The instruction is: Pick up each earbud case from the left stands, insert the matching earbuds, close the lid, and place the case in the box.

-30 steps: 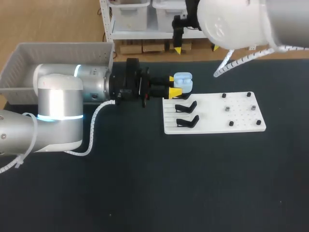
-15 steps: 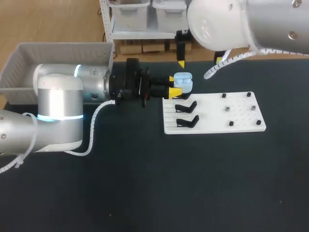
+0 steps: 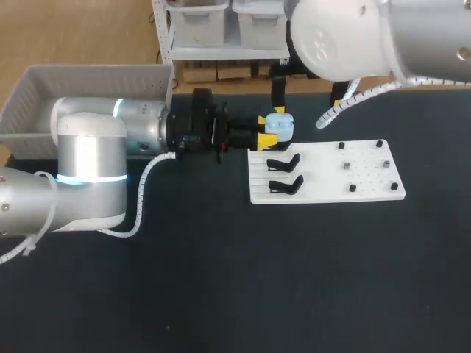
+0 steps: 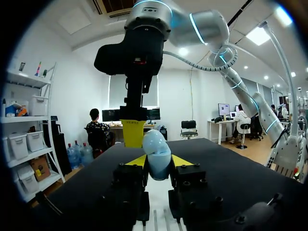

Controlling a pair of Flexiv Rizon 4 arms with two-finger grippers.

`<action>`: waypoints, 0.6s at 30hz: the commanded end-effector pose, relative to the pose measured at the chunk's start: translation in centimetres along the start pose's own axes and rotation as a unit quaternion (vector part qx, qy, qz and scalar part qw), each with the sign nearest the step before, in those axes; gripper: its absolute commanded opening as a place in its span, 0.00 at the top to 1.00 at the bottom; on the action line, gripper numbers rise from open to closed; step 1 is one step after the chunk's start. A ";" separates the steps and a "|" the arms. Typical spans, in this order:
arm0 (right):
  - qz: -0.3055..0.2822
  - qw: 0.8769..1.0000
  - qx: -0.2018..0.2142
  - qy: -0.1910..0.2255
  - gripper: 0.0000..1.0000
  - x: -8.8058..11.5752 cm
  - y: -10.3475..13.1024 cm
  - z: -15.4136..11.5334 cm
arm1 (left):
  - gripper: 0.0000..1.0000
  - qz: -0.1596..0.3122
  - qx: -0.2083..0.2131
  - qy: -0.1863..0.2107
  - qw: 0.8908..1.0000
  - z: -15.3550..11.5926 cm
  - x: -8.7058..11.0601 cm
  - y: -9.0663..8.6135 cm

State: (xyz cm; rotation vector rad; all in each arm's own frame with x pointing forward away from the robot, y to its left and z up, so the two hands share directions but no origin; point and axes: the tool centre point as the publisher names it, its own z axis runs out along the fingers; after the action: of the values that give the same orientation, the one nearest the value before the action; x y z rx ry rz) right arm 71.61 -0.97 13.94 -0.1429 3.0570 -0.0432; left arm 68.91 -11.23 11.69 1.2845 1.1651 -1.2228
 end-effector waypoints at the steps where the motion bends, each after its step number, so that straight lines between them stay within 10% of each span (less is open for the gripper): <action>1: -0.004 1.000 -0.003 -0.012 0.00 0.9 -0.2 -0.2 | 1.00 0.001 -0.002 -0.001 1.000 0.0 0.1 -0.1; 12: -0.005 0.983 -0.067 -0.171 0.00 1.1 -2.4 -6.9 | 1.00 0.001 -0.002 -0.001 1.000 0.0 0.1 -0.1; 18: -0.055 0.969 -0.108 -0.214 0.00 4.5 -2.2 -10.9 | 1.00 -0.018 -0.085 -0.030 0.996 -3.2 -2.4 0.0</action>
State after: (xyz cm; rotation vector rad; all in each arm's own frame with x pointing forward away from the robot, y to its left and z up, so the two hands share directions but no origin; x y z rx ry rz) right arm 70.80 -1.54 22.89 -0.2887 2.8370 0.1712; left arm 70.90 -9.79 13.26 1.1755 1.1855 -1.2262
